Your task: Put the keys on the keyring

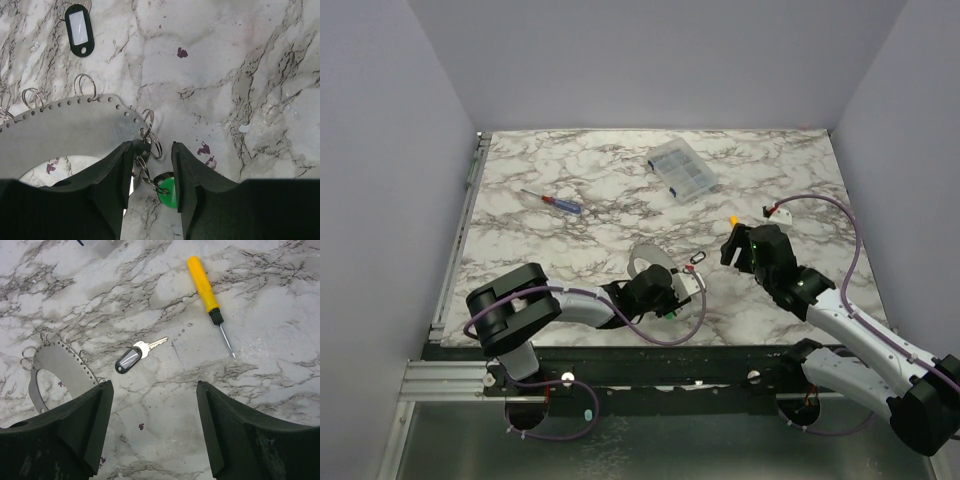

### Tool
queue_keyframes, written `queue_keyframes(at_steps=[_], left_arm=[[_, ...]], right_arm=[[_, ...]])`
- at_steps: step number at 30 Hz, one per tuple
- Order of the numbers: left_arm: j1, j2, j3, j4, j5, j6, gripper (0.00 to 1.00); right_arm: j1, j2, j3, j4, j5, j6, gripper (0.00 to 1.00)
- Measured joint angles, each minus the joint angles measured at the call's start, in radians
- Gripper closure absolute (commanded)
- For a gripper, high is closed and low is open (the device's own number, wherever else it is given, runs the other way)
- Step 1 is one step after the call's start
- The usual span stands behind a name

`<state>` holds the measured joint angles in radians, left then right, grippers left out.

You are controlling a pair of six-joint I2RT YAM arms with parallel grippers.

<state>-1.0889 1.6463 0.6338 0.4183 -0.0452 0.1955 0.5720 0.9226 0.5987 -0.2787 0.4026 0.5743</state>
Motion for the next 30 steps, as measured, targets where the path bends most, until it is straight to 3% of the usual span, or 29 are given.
queue_keyframes(at_steps=[12, 30], left_arm=[[-0.013, 0.046, 0.032, 0.029, -0.035, 0.043, 0.74], [-0.022, 0.048, 0.031, 0.027, -0.097, 0.095, 0.71]], right_arm=[[0.0, 0.008, -0.001, 0.001, -0.026, -0.018, 0.23], [0.0, 0.014, -0.002, 0.001, -0.034, -0.03, 0.24]])
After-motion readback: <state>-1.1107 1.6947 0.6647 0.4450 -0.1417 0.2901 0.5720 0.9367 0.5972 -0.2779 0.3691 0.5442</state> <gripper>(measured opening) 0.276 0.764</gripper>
